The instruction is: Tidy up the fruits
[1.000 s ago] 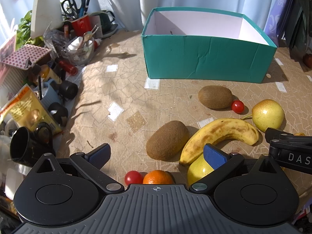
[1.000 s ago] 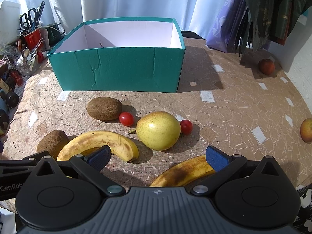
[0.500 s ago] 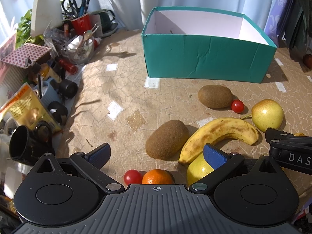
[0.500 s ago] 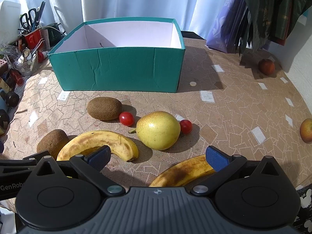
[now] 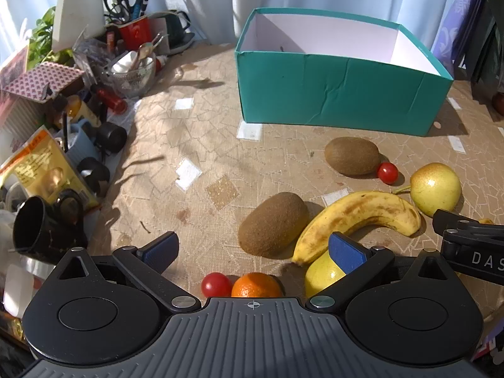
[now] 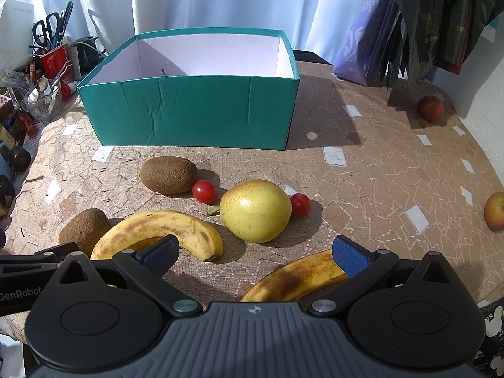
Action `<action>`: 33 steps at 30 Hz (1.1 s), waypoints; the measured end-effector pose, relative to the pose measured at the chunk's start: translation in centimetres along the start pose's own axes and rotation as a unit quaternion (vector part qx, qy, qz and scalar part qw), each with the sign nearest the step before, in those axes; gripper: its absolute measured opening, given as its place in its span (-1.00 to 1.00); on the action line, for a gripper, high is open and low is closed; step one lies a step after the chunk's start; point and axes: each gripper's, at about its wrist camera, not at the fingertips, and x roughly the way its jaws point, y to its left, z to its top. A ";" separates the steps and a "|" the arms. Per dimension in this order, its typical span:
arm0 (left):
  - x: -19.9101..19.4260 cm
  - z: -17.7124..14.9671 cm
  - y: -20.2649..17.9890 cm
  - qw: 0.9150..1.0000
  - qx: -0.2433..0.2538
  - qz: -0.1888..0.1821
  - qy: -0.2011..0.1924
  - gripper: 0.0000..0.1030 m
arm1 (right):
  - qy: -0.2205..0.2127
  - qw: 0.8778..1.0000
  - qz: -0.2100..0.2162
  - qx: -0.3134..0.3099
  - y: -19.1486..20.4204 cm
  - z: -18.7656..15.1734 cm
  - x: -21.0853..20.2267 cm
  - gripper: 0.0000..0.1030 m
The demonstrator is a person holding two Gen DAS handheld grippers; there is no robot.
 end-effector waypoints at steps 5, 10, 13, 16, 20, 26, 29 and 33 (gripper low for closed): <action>0.1 0.0 0.0 1.000 -0.001 0.000 0.000 1.00 | 0.000 1.000 0.000 -0.001 0.0 0.0 0.1 1.00; 0.3 0.0 0.2 1.000 -0.003 -0.002 0.003 1.00 | 0.001 1.000 0.001 -0.001 -0.1 0.1 0.1 1.00; 0.4 0.1 0.3 1.000 -0.003 -0.003 0.004 1.00 | 0.001 1.000 0.001 -0.001 0.0 0.0 0.1 1.00; 0.4 0.1 0.4 1.000 -0.011 -0.005 0.005 1.00 | 0.000 1.000 0.001 0.000 -0.1 0.1 0.2 1.00; 0.3 0.2 1.0 1.000 -0.019 -0.018 0.004 1.00 | 0.000 1.000 0.000 0.001 -0.2 0.2 0.2 1.00; -0.4 0.0 3.0 0.998 -0.043 -0.054 -0.011 1.00 | -0.001 1.000 -0.002 0.008 -0.7 -0.1 0.2 1.00; -0.2 -0.7 4.6 0.996 -0.060 -0.066 -0.011 1.00 | 0.004 1.000 -0.004 0.013 -1.1 -0.3 0.4 1.00; 0.1 -2.0 5.9 0.995 -0.056 -0.081 -0.014 1.00 | 0.014 1.000 -0.005 0.014 -1.4 -0.4 0.8 1.00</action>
